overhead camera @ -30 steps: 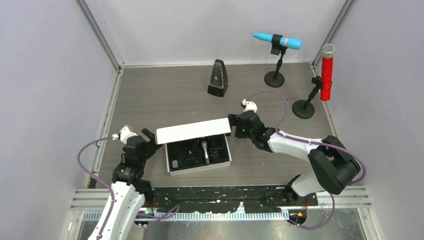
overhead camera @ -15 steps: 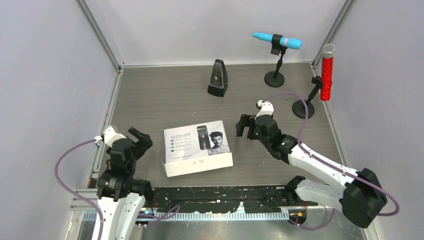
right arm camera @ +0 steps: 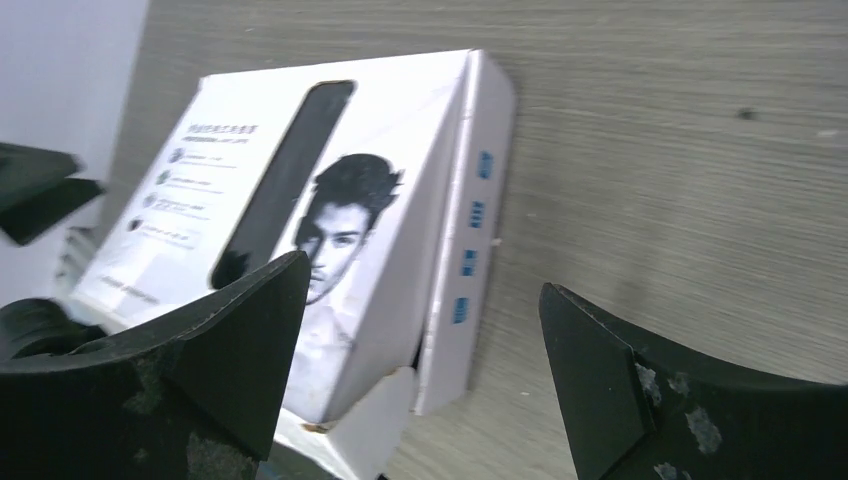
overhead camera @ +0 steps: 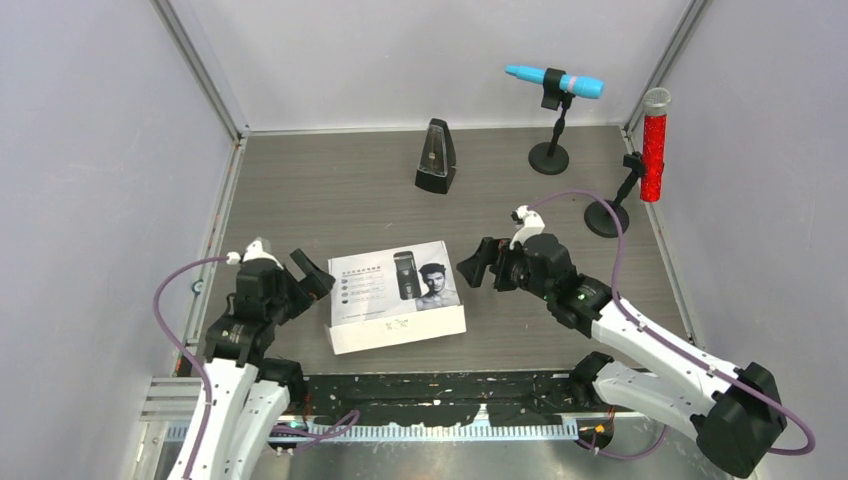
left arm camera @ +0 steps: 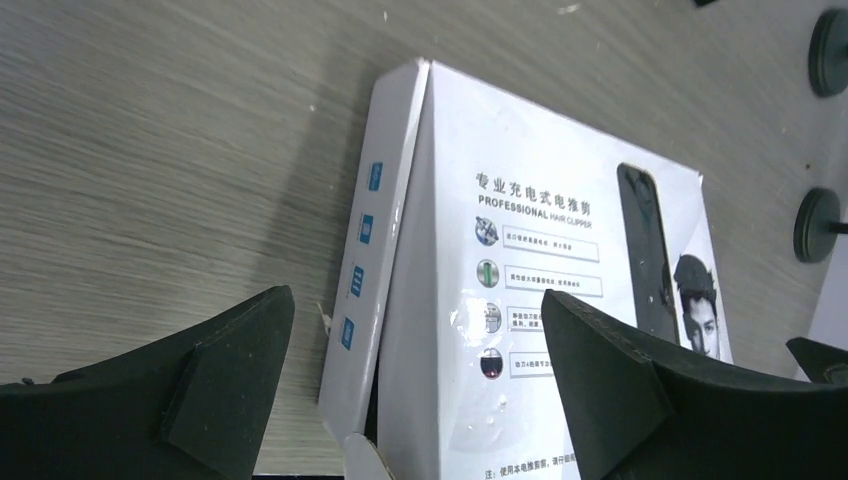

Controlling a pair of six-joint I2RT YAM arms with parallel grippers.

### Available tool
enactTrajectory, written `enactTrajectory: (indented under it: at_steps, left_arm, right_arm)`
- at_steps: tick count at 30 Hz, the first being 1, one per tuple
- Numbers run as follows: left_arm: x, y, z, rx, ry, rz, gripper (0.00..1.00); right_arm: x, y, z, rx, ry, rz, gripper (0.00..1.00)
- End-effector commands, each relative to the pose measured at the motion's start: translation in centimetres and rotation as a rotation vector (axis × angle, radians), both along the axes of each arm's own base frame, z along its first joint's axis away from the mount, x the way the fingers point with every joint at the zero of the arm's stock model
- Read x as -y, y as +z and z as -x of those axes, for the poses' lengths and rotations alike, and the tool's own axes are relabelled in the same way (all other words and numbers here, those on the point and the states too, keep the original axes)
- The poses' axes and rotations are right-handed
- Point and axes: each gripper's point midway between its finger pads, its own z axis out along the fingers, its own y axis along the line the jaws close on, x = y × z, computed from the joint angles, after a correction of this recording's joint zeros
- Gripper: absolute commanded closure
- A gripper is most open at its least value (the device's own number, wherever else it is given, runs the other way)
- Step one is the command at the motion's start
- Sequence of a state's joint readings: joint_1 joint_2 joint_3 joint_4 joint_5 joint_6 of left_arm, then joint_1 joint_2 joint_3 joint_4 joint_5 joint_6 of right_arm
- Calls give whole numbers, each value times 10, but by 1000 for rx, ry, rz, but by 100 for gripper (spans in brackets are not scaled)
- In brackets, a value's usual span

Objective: Sort the hair-cutting tools

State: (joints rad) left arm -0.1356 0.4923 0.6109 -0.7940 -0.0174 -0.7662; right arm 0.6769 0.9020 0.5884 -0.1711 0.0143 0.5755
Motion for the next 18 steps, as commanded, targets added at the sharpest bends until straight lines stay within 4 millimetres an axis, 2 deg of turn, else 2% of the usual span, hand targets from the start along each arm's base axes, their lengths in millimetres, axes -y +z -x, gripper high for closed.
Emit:
enactTrajectory:
  at_steps: [1,3,5,6,7,13,18]
  left_arm:
    - [26,-1,-13,20,-74,122,0]
    - [30,-5,-19,15,-78,140,0]
    - [30,-10,-23,-2,-74,144,0]
    - [31,-12,-25,-11,-75,145,0]
    - [31,-15,-28,-18,-76,144,0]
    - [31,-32,-40,-90,-71,123,0]
    - [43,-40,-53,-125,-110,163,0]
  right_arm:
    - [-41,23,8,-32,116,-221,5]
    - [-48,20,4,-55,115,-241,5]
    - [-53,7,-2,-100,105,-222,5]
    - [-54,7,-5,-103,98,-222,5]
    - [-55,-1,-8,-123,91,-207,5]
    - [-62,-21,-28,-159,57,-182,5]
    - [-77,-33,-38,-203,102,-195,5]
